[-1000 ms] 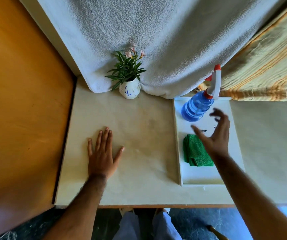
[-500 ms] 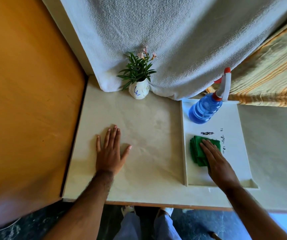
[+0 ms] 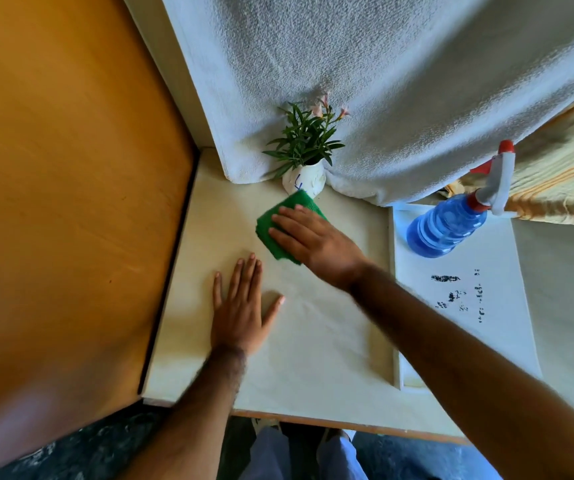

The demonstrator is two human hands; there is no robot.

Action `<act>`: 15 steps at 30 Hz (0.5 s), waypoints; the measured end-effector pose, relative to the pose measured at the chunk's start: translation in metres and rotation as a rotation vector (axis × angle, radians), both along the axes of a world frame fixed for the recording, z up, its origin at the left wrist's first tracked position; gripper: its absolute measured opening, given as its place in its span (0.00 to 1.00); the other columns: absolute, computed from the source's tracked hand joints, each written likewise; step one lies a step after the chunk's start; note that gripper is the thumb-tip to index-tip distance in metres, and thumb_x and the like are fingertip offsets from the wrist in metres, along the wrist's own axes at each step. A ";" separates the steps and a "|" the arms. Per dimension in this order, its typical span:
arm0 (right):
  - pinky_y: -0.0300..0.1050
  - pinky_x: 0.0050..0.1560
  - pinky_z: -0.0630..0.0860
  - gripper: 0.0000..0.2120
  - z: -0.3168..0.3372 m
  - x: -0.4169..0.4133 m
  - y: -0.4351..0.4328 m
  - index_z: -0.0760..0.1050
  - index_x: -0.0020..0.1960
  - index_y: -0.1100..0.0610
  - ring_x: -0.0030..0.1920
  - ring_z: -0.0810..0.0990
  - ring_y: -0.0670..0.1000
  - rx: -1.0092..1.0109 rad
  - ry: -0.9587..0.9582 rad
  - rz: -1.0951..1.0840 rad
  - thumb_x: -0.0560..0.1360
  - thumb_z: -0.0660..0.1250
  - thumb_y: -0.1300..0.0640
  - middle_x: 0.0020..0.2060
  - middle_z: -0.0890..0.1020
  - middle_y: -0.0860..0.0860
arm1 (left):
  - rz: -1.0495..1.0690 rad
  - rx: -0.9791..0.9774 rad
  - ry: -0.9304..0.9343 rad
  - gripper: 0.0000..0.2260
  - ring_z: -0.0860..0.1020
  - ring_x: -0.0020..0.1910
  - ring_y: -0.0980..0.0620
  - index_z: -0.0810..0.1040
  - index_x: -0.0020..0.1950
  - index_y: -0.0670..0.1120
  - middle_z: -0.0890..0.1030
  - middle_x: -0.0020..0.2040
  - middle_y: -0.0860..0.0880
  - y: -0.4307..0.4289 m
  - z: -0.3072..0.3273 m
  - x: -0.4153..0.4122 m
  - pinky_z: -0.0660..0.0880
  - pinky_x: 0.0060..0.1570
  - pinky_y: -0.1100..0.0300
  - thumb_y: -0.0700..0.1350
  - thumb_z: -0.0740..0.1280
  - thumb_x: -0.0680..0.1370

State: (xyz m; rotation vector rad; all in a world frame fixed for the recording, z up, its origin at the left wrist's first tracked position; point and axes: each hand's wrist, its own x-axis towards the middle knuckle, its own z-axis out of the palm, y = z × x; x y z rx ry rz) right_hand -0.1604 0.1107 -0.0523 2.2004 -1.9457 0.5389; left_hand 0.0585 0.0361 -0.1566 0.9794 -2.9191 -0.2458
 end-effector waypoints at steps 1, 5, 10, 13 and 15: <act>0.67 0.67 0.77 0.16 0.003 -0.006 -0.012 0.81 0.65 0.69 0.66 0.80 0.68 -0.009 0.016 0.008 0.82 0.61 0.68 0.64 0.82 0.67 | 0.001 -0.002 0.003 0.38 0.58 0.84 0.45 0.55 0.85 0.46 0.59 0.85 0.46 0.000 0.001 0.000 0.58 0.80 0.32 0.68 0.51 0.82; 0.69 0.65 0.78 0.13 0.007 -0.030 -0.038 0.82 0.63 0.69 0.65 0.81 0.69 0.014 0.076 0.032 0.79 0.67 0.70 0.62 0.83 0.67 | 0.005 -0.010 -0.006 0.38 0.57 0.85 0.46 0.55 0.85 0.46 0.58 0.85 0.46 0.001 0.002 0.000 0.59 0.80 0.33 0.68 0.51 0.82; 0.72 0.61 0.79 0.14 0.003 -0.054 -0.047 0.83 0.60 0.71 0.61 0.82 0.71 0.092 0.059 0.067 0.74 0.74 0.73 0.60 0.84 0.69 | 0.005 -0.017 -0.011 0.38 0.56 0.85 0.46 0.56 0.85 0.46 0.58 0.85 0.47 0.002 0.002 0.000 0.59 0.79 0.33 0.68 0.53 0.82; 0.73 0.64 0.77 0.15 -0.009 -0.064 -0.051 0.82 0.62 0.72 0.64 0.81 0.72 0.138 0.005 0.101 0.76 0.71 0.74 0.62 0.82 0.70 | 0.009 -0.016 -0.020 0.38 0.56 0.85 0.46 0.56 0.85 0.46 0.58 0.85 0.47 0.001 0.002 -0.002 0.60 0.79 0.33 0.69 0.52 0.82; 0.72 0.67 0.74 0.16 -0.018 -0.066 -0.051 0.81 0.64 0.71 0.65 0.79 0.72 0.153 -0.043 0.107 0.80 0.60 0.71 0.64 0.81 0.70 | 0.009 -0.019 -0.030 0.38 0.56 0.85 0.46 0.56 0.85 0.46 0.58 0.85 0.47 0.001 0.002 -0.002 0.60 0.79 0.33 0.69 0.53 0.82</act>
